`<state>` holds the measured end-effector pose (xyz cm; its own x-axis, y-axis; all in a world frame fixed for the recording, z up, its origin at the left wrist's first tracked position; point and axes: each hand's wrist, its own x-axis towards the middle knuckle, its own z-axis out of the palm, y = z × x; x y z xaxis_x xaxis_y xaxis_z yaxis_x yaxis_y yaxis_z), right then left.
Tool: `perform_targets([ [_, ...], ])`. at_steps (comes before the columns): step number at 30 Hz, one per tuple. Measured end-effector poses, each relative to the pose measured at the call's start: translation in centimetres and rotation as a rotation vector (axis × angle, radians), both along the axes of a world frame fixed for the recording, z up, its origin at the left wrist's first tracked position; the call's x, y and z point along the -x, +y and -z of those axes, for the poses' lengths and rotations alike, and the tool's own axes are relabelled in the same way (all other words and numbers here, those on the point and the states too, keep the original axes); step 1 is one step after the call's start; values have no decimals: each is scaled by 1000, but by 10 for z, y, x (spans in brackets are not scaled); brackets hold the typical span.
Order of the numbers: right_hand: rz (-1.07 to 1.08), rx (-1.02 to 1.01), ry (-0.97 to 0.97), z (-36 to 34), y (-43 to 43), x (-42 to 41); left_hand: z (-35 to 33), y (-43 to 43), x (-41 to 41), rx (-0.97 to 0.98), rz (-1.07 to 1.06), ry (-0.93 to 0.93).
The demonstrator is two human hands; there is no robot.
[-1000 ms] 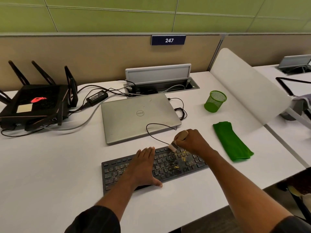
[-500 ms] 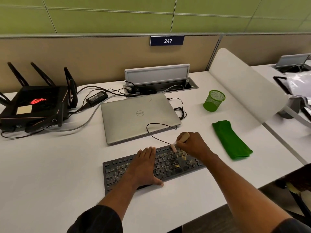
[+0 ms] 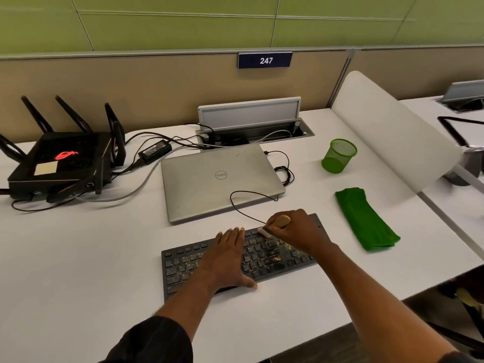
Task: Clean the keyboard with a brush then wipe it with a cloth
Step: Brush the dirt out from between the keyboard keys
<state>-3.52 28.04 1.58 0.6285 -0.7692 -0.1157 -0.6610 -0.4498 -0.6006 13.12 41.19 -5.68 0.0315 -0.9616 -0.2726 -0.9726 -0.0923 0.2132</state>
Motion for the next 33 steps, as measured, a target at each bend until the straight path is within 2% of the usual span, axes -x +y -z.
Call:
perform_targets([
  [6, -162, -21, 80, -2, -16, 3, -1, -12, 14, -28, -39, -16],
  [11, -13, 7, -19, -5, -23, 8, 1, -18, 24, -49, -70, -14],
  [18, -157, -78, -25, 8, -23, 10, 3, -18, 25, -46, -93, 0],
  [23, -130, -69, -101, 10, -26, 4, 5, -17, 25, -37, -102, -5],
  [33, -197, -36, -40, 17, -21, -1, 8, -9, 29, -12, -155, -10],
])
